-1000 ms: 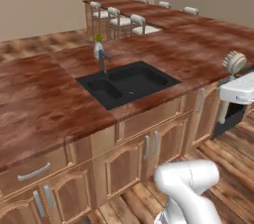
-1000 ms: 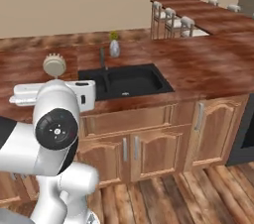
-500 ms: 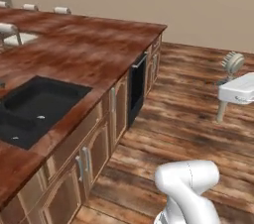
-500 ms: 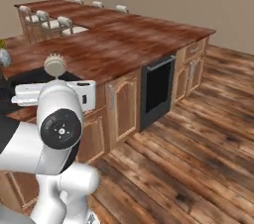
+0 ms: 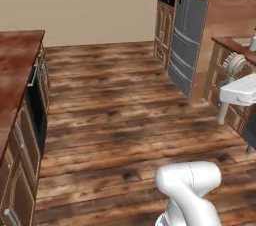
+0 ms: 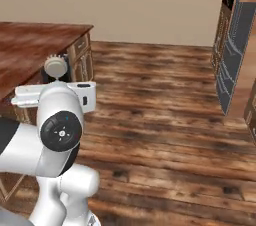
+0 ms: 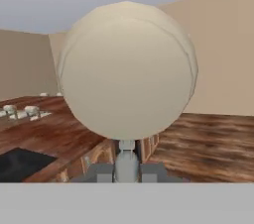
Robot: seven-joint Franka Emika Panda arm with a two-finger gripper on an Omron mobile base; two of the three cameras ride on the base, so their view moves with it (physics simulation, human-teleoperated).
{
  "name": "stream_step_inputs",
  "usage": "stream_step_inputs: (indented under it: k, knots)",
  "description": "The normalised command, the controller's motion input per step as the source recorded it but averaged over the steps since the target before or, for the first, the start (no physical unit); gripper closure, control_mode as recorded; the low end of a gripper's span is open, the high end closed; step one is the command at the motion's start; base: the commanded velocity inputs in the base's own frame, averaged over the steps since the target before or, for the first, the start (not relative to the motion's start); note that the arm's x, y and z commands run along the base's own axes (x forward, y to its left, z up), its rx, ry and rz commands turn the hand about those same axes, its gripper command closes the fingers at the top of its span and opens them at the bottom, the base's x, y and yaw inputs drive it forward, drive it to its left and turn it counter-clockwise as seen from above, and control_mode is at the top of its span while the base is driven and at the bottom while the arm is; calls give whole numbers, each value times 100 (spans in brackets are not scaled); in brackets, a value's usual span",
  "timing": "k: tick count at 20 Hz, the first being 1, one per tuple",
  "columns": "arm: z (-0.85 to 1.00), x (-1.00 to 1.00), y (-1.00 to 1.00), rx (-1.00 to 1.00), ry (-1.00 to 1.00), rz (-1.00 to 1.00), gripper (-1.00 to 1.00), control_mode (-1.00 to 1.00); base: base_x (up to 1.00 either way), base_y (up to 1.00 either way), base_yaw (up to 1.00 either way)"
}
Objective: Grab the spray bottle from the cabinet, then place it next to the cutting board for sanitizing. Then grab the dish brush from the countertop next to the sink and place it next to the cutting board.
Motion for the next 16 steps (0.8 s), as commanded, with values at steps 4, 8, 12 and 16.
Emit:
stream_step_inputs:
  k: [4,8,12,16]
  knots:
    - [0,0,0,0,0,0,100,100,57,0,-74]
    - [0,0,0,0,0,0,100,100,82,0,-64]
    - [0,0,0,0,0,0,100,100,81,0,-65]
    - [0,0,0,0,0,0,100,100,93,9,-63]
